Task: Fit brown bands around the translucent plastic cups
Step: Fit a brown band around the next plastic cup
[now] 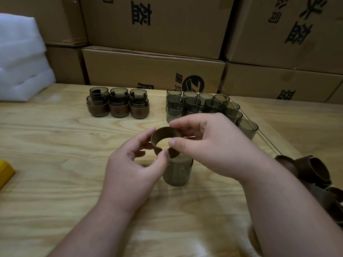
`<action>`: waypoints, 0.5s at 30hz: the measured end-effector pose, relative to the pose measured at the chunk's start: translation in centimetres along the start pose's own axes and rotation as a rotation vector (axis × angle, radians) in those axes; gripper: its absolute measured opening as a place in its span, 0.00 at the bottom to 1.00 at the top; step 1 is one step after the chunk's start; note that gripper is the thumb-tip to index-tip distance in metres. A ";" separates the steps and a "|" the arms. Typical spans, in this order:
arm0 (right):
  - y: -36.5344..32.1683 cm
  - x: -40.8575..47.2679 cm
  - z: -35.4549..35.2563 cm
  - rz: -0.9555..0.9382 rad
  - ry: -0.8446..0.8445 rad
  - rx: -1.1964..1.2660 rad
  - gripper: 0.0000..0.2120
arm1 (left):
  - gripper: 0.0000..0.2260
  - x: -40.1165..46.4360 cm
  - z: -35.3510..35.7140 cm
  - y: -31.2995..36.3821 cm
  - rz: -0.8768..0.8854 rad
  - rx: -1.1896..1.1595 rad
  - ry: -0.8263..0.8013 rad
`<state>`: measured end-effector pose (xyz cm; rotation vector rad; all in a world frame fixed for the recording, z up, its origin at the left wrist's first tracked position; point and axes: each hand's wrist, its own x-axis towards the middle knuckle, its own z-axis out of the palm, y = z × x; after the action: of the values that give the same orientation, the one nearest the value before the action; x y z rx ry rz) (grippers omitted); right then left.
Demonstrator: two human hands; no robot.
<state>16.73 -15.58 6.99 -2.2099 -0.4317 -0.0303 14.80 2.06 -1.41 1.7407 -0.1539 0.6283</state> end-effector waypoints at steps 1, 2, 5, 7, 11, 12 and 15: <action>0.0 0.0 0.0 -0.001 -0.018 0.006 0.22 | 0.22 0.0 0.0 0.0 -0.004 -0.009 -0.006; 0.0 0.0 0.1 0.004 -0.034 0.012 0.24 | 0.22 0.0 0.0 0.1 -0.006 -0.015 -0.007; 0.0 0.1 0.5 0.016 -0.028 -0.020 0.27 | 0.21 0.0 0.0 0.4 -0.007 -0.010 0.012; 0.0 0.1 0.6 0.018 0.002 -0.029 0.23 | 0.19 0.0 0.0 0.4 -0.008 0.010 0.033; -0.1 -0.1 0.6 0.016 0.009 -0.039 0.10 | 0.20 0.0 0.0 0.6 -0.006 0.047 0.039; -0.2 -0.1 0.6 0.017 0.012 -0.052 0.09 | 0.20 0.0 0.0 0.7 -0.006 0.053 0.033; -0.3 -0.2 0.7 0.013 0.031 -0.109 0.11 | 0.20 0.0 0.0 0.7 -0.008 0.068 0.015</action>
<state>16.30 -14.93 6.76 -2.3162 -0.4070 -0.0826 14.48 1.88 -0.85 1.8009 -0.1162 0.6469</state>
